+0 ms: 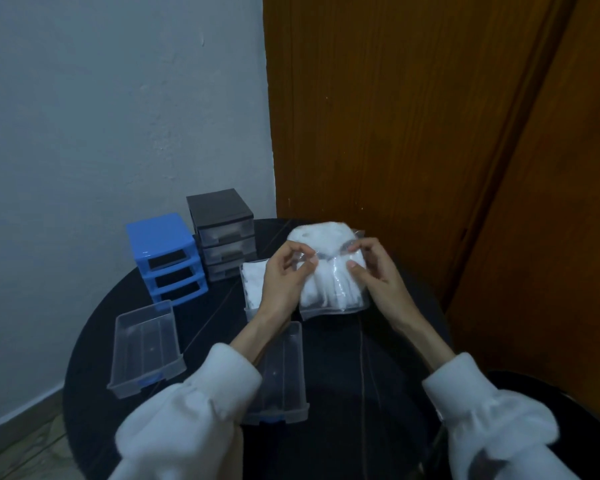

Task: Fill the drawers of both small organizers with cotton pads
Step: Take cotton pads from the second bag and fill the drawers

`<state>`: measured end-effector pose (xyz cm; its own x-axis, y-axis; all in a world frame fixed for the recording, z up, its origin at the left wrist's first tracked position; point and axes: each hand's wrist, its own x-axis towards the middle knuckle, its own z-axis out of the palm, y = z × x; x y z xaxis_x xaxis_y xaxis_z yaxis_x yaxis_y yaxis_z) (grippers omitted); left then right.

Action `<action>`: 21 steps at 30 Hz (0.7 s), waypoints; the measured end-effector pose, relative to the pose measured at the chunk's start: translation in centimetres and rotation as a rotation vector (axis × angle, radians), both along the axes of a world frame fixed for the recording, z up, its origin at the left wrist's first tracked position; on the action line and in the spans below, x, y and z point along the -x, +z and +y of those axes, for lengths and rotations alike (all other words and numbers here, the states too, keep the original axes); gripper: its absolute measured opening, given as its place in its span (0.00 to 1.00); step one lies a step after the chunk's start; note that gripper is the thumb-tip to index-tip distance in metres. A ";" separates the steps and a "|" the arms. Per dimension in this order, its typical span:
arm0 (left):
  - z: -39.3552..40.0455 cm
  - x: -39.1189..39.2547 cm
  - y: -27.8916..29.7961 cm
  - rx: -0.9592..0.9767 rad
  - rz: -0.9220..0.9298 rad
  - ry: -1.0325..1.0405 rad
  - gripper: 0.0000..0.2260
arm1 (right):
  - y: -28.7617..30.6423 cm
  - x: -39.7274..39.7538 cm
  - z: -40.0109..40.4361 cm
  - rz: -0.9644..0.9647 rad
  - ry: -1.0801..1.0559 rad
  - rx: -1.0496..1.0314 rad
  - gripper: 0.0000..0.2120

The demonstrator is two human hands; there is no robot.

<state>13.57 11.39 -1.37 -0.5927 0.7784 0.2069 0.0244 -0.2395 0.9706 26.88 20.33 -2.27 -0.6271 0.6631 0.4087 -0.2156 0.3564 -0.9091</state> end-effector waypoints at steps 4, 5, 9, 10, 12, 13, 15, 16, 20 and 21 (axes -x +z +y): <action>0.3 -0.1 -0.4 0.042 0.025 -0.010 0.05 | -0.9 -0.4 0.6 -0.042 -0.062 -0.041 0.05; 0.4 -0.3 -0.5 0.047 0.028 -0.015 0.05 | -1.0 -0.4 0.7 -0.028 -0.091 -0.043 0.06; 1.0 -0.5 -0.5 0.051 0.044 -0.037 0.05 | -1.1 -0.5 1.2 -0.012 -0.177 -0.097 0.05; 1.0 -0.6 -0.4 0.055 0.050 -0.044 0.04 | -1.1 -0.5 1.3 -0.011 -0.187 -0.099 0.05; 1.1 -0.6 -0.2 0.071 0.074 -0.048 0.03 | -1.0 -0.5 1.5 -0.008 -0.198 -0.108 0.05; 1.1 -0.5 -0.1 0.087 0.103 -0.047 0.03 | -1.0 -0.5 1.8 -0.018 -0.201 -0.112 0.05; 1.1 -0.5 -0.5 0.147 0.189 -0.045 0.06 | -1.4 -0.3 2.5 -0.070 -0.198 -0.098 0.05; 1.1 -0.4 -0.8 0.185 0.241 -0.042 0.08 | -1.7 -0.2 3.1 -0.108 -0.186 -0.077 0.06; 1.2 -0.4 -2.0 0.327 0.632 0.058 0.14 | -2.9 0.0 4.2 -0.243 -0.151 0.025 0.07; 1.0 -0.7 -1.9 0.334 0.711 0.050 0.15 | -3.0 -0.1 4.3 -0.256 -0.147 0.020 0.07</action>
<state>14.23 12.44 -3.25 -0.4419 0.8419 0.3098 0.6698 0.0799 0.7382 26.97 24.65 -5.31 -0.6051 0.7607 0.2351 0.0744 0.3480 -0.9345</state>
